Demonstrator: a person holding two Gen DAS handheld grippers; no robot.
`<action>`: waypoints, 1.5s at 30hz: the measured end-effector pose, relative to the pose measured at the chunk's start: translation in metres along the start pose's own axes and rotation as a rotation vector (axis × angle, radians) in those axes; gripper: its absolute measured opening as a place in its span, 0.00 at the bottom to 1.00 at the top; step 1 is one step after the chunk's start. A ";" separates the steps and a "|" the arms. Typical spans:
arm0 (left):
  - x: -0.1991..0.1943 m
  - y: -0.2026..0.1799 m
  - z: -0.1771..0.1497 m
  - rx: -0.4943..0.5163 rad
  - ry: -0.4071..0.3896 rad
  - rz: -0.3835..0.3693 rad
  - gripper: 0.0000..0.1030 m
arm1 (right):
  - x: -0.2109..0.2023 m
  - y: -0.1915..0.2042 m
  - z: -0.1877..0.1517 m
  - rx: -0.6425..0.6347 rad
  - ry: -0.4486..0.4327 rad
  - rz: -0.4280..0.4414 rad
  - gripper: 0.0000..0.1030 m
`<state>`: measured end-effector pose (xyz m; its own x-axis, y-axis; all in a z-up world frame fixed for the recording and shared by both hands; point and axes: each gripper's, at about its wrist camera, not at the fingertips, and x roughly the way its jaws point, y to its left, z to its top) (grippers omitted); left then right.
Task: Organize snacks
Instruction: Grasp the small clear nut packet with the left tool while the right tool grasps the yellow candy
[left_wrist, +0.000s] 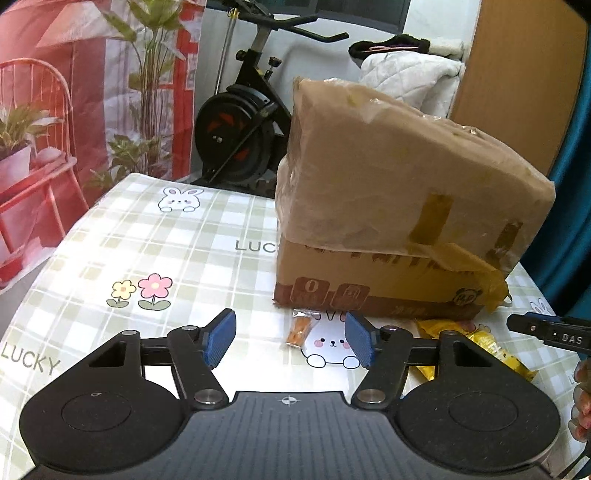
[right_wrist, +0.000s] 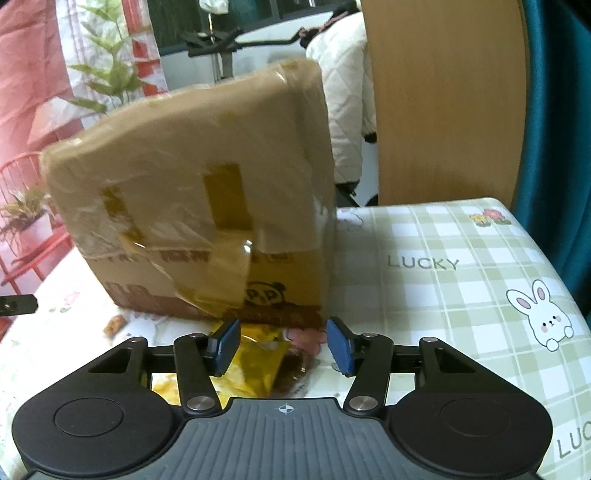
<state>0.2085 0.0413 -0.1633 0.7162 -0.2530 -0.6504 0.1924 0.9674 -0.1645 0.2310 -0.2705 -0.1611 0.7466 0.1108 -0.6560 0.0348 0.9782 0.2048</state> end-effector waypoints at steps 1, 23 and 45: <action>0.001 0.000 0.000 0.001 0.001 -0.003 0.65 | 0.003 -0.001 -0.001 0.003 0.013 0.003 0.42; 0.015 0.004 -0.011 -0.017 0.048 -0.030 0.65 | 0.038 0.021 0.014 -0.085 0.078 0.085 0.31; 0.033 0.004 -0.017 -0.036 0.093 -0.054 0.64 | 0.064 0.067 -0.012 -0.329 0.233 0.080 0.39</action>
<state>0.2213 0.0374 -0.1981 0.6398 -0.3043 -0.7058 0.2036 0.9526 -0.2261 0.2732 -0.1955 -0.1979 0.5668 0.1891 -0.8018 -0.2599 0.9646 0.0438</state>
